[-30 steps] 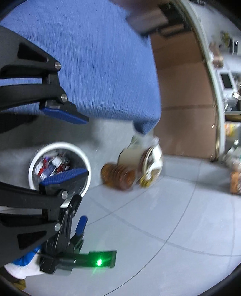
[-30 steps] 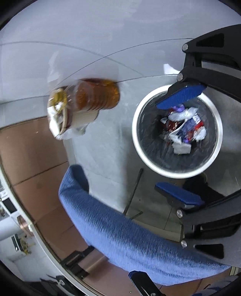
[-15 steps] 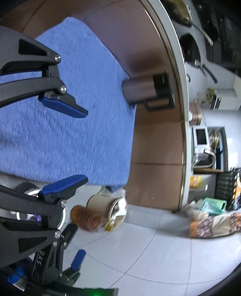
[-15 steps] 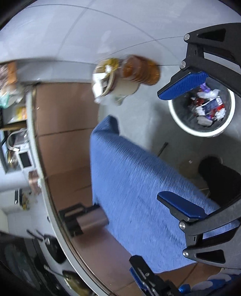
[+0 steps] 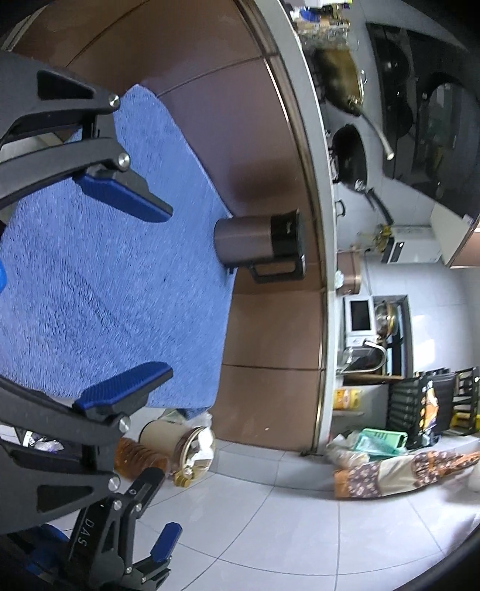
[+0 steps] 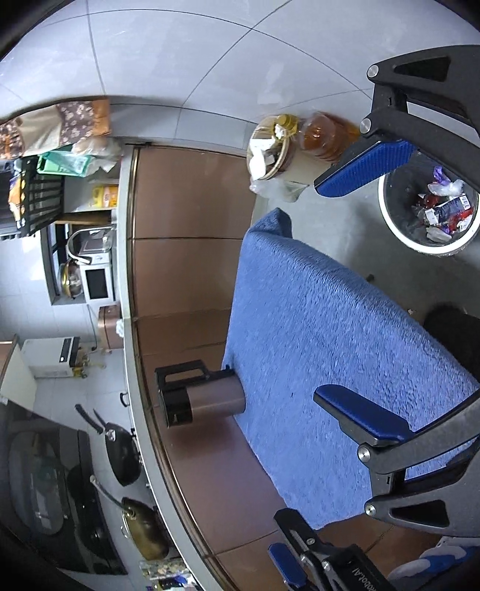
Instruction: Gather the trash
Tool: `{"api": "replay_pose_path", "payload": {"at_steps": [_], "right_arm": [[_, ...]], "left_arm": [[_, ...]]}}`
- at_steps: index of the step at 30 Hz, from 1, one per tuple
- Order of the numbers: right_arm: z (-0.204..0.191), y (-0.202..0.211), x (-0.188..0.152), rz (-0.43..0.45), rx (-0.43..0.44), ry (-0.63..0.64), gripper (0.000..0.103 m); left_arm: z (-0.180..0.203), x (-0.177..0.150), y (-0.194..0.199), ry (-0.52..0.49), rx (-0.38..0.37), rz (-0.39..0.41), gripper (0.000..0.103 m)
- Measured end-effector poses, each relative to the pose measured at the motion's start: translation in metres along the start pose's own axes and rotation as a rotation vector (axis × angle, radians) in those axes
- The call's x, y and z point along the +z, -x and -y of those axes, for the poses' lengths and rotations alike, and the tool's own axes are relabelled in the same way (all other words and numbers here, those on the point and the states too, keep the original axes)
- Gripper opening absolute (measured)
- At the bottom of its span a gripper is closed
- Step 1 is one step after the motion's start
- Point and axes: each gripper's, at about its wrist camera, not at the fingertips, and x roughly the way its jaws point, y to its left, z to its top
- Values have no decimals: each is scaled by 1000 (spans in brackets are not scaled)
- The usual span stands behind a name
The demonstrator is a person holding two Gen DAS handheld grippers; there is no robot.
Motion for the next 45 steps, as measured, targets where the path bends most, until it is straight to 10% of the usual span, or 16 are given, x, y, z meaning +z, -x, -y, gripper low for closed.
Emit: {"api": "replay_pose_path", "payload": {"at_steps": [45], "right_arm": [[2, 52, -6, 137, -36, -7, 102]], "left_arm": [[-6, -7, 55, 24, 131, 112, 80]]}}
